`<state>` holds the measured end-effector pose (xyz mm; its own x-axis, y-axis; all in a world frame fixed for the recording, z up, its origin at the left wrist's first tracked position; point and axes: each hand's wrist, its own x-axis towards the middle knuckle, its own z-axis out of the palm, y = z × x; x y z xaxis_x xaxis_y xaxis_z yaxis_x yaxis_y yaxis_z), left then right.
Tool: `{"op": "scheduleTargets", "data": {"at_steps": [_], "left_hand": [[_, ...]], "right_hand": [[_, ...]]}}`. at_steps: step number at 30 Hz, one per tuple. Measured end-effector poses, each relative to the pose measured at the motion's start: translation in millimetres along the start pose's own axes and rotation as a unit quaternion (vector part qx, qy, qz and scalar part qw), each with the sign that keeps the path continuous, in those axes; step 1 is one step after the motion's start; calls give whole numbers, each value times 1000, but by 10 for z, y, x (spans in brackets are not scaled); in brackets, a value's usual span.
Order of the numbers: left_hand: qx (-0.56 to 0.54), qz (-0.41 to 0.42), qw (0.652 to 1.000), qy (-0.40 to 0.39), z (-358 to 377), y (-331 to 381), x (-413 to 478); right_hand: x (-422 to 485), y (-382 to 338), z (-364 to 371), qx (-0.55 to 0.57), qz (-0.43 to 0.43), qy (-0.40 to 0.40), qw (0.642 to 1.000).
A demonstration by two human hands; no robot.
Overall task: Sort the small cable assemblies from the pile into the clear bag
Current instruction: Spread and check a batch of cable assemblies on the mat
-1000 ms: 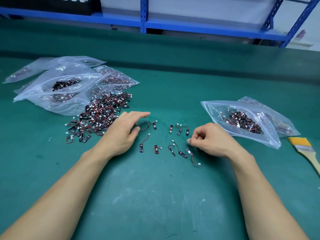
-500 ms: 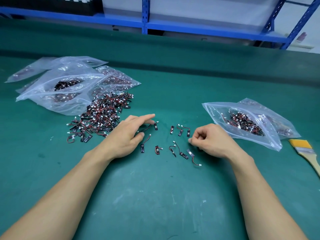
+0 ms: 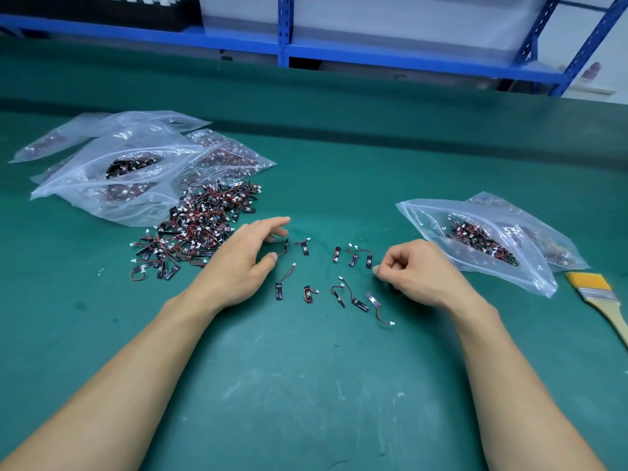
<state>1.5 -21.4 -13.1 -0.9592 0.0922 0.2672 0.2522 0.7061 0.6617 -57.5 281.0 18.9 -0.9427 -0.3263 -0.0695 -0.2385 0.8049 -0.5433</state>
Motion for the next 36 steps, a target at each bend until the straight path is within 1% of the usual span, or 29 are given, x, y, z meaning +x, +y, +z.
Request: {"op": "scheduleTargets", "data": {"at_steps": [3,8,36], "left_hand": [[-8,-12,1000,9,2,7,10],[-6,-18,1000,14,13,16,19],[2,-14,1000,28,55,-65,36]], "right_hand": [[15,19,12,-4,21,18,1000],[37,39,26,8,48,24,999],[47,52,40,0,45,24,999]]}}
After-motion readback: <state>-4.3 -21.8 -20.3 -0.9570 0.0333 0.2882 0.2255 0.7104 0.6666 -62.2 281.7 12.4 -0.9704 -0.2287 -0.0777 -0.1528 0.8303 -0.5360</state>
